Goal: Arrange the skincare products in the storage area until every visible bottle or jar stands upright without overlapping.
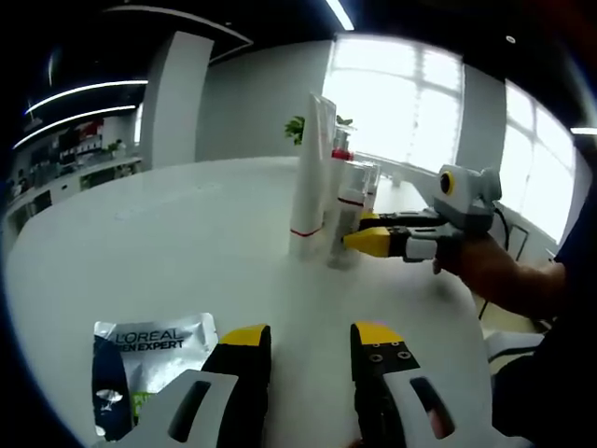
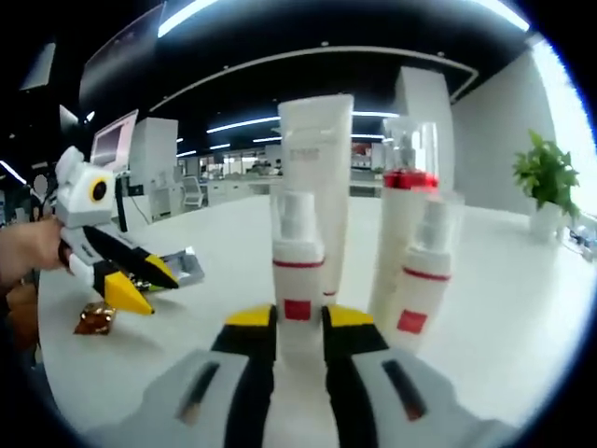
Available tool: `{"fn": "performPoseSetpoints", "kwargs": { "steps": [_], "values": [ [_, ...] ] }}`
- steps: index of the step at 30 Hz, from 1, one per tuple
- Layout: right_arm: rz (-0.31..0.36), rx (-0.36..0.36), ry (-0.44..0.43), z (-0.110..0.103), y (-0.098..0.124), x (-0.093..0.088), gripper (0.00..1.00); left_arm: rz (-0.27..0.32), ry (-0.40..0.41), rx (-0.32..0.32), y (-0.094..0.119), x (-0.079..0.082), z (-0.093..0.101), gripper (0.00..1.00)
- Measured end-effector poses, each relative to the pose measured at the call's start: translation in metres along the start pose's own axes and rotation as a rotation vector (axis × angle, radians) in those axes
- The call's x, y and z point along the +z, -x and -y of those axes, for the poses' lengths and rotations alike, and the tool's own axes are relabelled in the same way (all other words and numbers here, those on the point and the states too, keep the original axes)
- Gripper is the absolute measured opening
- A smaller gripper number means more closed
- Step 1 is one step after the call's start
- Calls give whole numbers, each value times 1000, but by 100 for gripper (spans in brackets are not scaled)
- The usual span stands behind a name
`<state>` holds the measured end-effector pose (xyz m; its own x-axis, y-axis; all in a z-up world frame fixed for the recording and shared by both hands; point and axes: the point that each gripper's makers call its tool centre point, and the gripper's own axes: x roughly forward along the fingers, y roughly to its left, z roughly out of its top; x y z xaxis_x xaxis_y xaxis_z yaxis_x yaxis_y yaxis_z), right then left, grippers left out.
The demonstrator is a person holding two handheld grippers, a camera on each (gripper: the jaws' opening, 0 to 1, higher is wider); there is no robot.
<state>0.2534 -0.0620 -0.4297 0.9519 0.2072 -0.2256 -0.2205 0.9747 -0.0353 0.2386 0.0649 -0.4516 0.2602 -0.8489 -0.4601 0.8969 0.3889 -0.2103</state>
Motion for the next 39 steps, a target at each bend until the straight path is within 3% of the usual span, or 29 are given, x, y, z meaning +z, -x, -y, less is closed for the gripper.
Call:
{"fn": "performPoseSetpoints", "kwargs": {
  "steps": [9,11,14,30,39],
  "values": [
    [-16,26,1,-4,3,-6,23,-9,-2,-5,-2,-2,1,34],
    [-29,81,-41,-13,5,-10,25,-12,-3,-7,-2,-3,2,34],
    [-30,63,3,-9,8,-9,22,-16,-6,-10,-4,-3,2,34],
    [-40,66,9,-10,5,-10,21,-13,-4,-11,-4,-1,2,34],
    [-54,42,17,-3,22,-20,22,-6,-5,-10,-4,0,2,34]
  ]
}}
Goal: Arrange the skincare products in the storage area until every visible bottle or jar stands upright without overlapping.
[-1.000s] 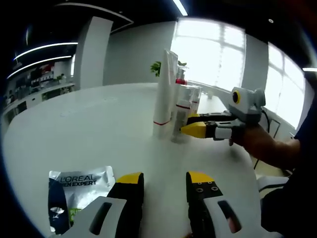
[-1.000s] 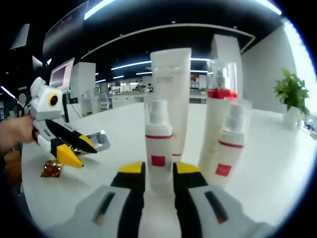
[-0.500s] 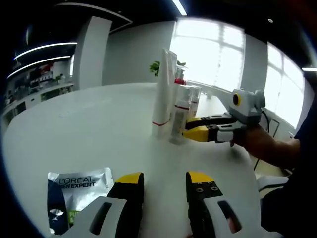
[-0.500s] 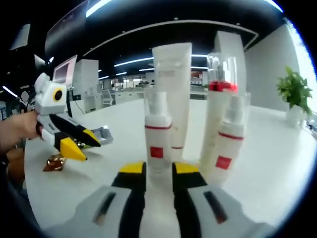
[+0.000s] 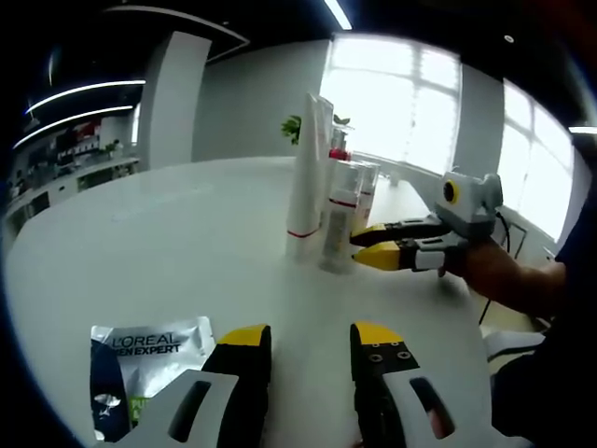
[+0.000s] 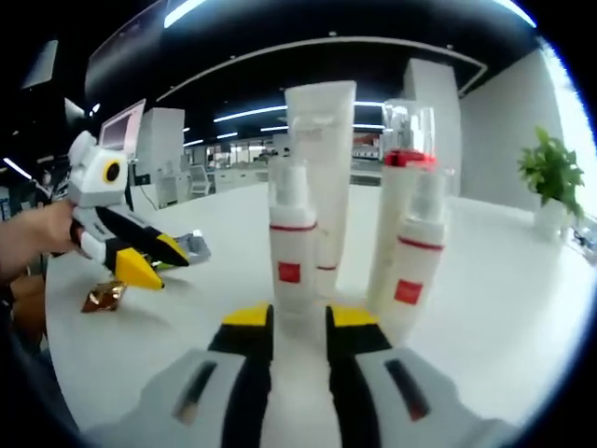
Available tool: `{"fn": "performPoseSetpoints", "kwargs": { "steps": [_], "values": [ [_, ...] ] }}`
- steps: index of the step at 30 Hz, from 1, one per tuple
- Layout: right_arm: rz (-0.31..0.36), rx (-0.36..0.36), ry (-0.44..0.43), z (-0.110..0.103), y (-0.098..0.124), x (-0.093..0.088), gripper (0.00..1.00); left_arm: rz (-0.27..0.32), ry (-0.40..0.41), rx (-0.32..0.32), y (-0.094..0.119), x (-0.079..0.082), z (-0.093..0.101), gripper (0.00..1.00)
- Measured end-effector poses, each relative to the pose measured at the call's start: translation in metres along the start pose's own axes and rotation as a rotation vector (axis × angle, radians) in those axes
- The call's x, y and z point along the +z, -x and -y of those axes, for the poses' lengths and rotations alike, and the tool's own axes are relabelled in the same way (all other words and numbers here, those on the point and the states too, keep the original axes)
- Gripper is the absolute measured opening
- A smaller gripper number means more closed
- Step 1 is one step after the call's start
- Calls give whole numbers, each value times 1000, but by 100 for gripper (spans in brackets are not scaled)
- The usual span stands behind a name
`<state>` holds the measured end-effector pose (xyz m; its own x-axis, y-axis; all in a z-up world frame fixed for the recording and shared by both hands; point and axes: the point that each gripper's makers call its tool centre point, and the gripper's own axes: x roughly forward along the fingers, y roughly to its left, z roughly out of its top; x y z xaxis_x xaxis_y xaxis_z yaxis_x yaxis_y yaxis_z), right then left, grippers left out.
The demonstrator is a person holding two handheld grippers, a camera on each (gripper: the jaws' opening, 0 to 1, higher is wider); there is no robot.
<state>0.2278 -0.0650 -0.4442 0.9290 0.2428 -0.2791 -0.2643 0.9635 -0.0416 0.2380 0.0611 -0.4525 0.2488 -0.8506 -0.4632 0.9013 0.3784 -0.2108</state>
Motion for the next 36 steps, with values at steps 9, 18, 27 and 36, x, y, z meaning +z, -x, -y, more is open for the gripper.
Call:
{"fn": "performPoseSetpoints", "kwargs": {
  "steps": [9,18,27,36],
  "values": [
    [7,-28,-19,10,14,-2,20,-3,-3,-2,0,0,1,34],
    [26,-104,-38,29,32,0,20,-4,-4,-4,-1,-1,2,33],
    [28,-128,-64,37,35,-3,20,-2,0,-8,-2,0,4,33],
    [26,-135,-69,41,33,-3,21,-5,1,-6,0,-2,4,34]
  ]
}}
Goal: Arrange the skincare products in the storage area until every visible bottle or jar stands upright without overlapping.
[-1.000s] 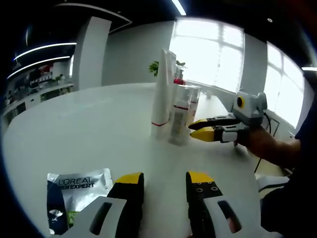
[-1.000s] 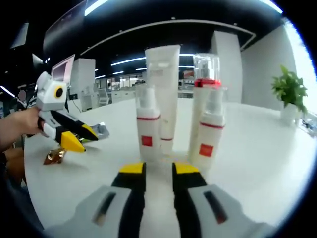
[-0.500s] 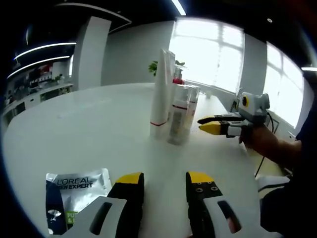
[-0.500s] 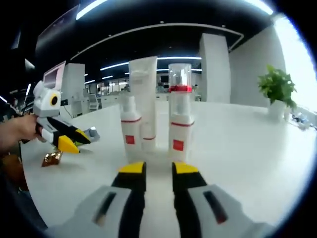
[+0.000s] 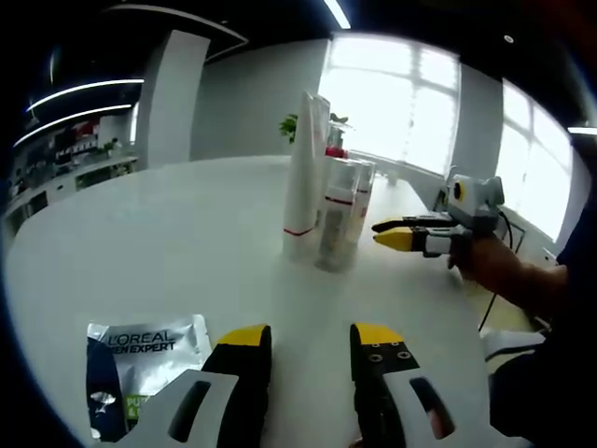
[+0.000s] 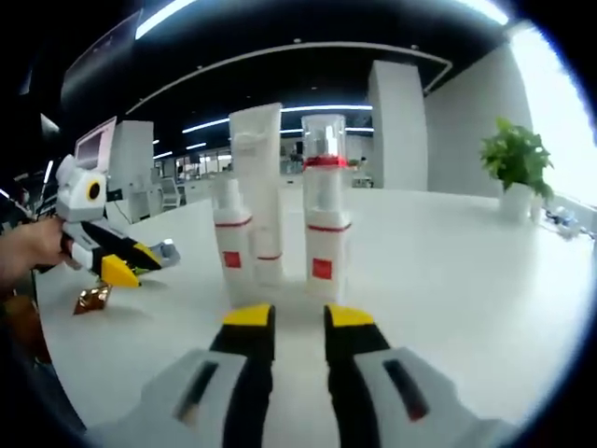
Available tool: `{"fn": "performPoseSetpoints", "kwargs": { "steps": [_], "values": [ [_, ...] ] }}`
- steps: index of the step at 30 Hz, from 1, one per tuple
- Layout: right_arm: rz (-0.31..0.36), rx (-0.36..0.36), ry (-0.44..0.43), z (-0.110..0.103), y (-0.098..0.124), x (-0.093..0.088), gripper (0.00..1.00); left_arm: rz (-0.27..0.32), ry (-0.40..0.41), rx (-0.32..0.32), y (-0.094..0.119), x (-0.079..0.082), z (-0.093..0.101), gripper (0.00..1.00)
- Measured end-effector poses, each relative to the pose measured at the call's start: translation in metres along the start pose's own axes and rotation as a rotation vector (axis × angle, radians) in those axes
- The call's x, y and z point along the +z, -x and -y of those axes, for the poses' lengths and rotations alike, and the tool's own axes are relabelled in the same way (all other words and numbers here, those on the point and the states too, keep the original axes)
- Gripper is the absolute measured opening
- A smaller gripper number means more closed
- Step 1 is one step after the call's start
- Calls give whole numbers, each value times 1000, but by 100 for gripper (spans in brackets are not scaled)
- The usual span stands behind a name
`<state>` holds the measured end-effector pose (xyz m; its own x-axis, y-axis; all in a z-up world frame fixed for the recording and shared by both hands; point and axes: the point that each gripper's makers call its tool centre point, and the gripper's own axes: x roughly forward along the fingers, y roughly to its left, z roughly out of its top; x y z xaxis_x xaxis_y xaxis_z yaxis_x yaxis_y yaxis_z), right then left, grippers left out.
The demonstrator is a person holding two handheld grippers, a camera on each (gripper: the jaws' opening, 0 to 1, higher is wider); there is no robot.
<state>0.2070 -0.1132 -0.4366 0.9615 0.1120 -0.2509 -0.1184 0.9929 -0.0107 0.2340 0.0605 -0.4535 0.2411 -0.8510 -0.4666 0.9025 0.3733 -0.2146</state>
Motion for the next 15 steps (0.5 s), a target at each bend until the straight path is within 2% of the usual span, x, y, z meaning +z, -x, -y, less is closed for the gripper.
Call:
{"fn": "performPoseSetpoints", "kwargs": {
  "steps": [9,15],
  "values": [
    [3,-10,-7,4,-2,2,24,33,-5,3,5,4,1,38],
    [5,-10,-3,3,-2,4,24,54,-10,17,6,7,-1,51]
  ]
}}
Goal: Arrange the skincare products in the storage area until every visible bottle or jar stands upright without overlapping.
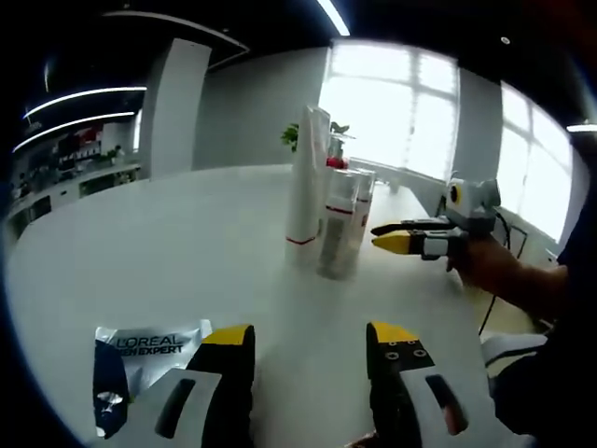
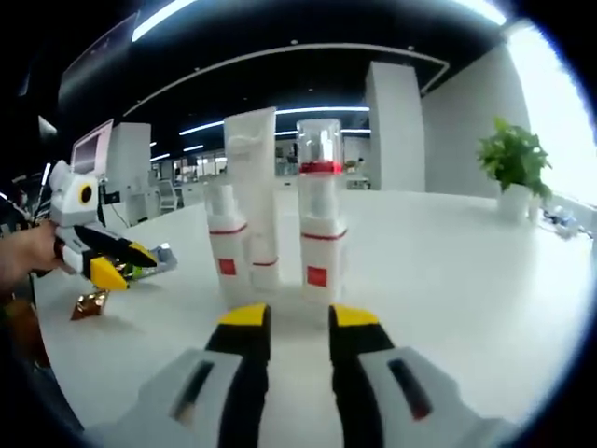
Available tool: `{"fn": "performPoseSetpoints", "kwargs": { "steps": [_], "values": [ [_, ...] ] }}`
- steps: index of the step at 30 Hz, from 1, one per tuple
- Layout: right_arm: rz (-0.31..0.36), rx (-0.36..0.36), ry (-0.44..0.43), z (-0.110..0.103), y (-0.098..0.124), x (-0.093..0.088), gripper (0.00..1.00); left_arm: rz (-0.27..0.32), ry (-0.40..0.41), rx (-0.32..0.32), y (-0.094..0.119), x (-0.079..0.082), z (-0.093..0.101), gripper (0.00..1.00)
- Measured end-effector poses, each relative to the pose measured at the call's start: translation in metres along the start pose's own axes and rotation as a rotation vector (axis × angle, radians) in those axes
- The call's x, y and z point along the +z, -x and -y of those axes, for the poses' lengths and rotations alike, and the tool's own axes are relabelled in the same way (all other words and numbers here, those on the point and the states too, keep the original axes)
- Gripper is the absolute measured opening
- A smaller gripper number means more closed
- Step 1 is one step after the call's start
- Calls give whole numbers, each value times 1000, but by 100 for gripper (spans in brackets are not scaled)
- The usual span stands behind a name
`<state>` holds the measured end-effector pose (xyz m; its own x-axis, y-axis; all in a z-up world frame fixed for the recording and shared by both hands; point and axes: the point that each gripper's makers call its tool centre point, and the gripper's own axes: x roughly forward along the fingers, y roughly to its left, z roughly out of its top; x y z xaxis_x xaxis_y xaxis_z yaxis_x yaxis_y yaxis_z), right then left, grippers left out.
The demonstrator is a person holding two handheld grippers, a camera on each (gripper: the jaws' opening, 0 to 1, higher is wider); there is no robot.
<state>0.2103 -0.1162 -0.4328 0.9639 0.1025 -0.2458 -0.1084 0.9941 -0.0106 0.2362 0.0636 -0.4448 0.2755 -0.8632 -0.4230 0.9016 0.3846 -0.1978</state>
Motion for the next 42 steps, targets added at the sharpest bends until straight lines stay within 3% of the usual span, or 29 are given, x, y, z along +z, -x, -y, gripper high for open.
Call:
{"fn": "performPoseSetpoints", "kwargs": {
  "steps": [5,7,8,9,10,12,16,19,22,28,35,38,42],
  "values": [
    [-1,-2,-3,1,0,1,24,30,-15,-35,1,5,9,54],
    [-2,-4,-1,2,-1,1,24,46,-14,-44,0,7,13,70],
    [-1,-5,-3,2,-1,1,24,65,-18,-42,-2,8,15,87],
    [0,-6,-3,3,-2,1,24,70,-26,-44,-3,8,17,95],
    [-1,-9,-1,3,-2,2,25,69,-33,-43,-4,8,20,97],
    [0,-11,-2,4,-3,2,25,55,-33,-62,-2,5,24,96],
    [3,-14,-3,5,-5,4,25,90,-63,-117,1,8,40,100],
    [4,-16,-2,5,-7,5,25,103,-104,-79,4,10,36,100],
    [6,-17,2,5,-8,7,25,122,-89,-93,9,14,37,100],
    [-1,-32,-1,9,-12,6,26,170,-102,-139,21,29,60,100],
    [-2,-54,0,15,-18,5,27,159,-105,-151,22,24,68,100],
    [7,-65,2,16,-20,7,26,152,-73,-124,22,22,63,100],
    [17,-70,0,16,-25,10,26,176,-55,-125,25,23,62,100]
  ]
}}
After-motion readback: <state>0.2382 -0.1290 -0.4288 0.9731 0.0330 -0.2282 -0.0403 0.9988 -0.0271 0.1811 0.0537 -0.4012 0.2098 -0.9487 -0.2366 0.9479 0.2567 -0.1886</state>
